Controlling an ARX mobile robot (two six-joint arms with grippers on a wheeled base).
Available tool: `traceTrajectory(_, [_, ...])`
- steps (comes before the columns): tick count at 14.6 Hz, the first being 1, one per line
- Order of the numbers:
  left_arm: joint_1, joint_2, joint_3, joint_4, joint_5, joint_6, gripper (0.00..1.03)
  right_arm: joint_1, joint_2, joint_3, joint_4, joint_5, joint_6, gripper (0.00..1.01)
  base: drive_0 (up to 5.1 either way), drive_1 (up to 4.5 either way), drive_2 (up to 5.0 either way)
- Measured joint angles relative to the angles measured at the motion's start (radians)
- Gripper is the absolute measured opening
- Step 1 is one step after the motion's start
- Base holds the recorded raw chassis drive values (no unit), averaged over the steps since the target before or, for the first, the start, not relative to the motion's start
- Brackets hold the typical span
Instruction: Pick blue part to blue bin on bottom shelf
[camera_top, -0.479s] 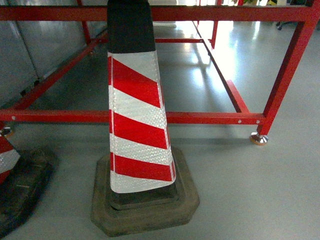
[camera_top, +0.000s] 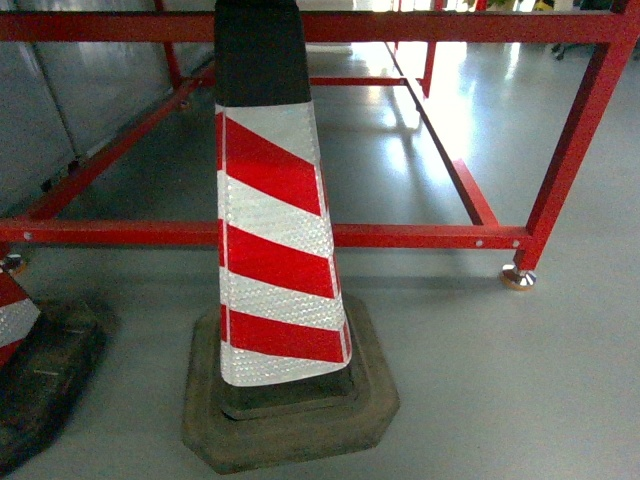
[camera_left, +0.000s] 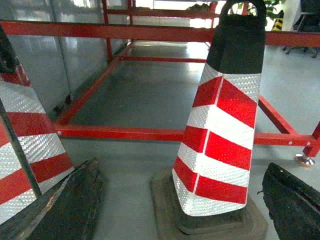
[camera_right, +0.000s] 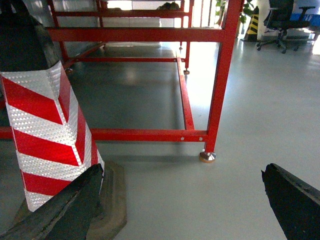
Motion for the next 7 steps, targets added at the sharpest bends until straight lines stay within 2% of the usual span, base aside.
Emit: traceTrajectory(7, [0.000, 0.000, 0.000, 0.000, 0.000, 0.000, 0.98, 0.000, 0.000, 0.000, 0.000, 0.000, 0.000, 0.98, 0.0, 0.00, 0.0])
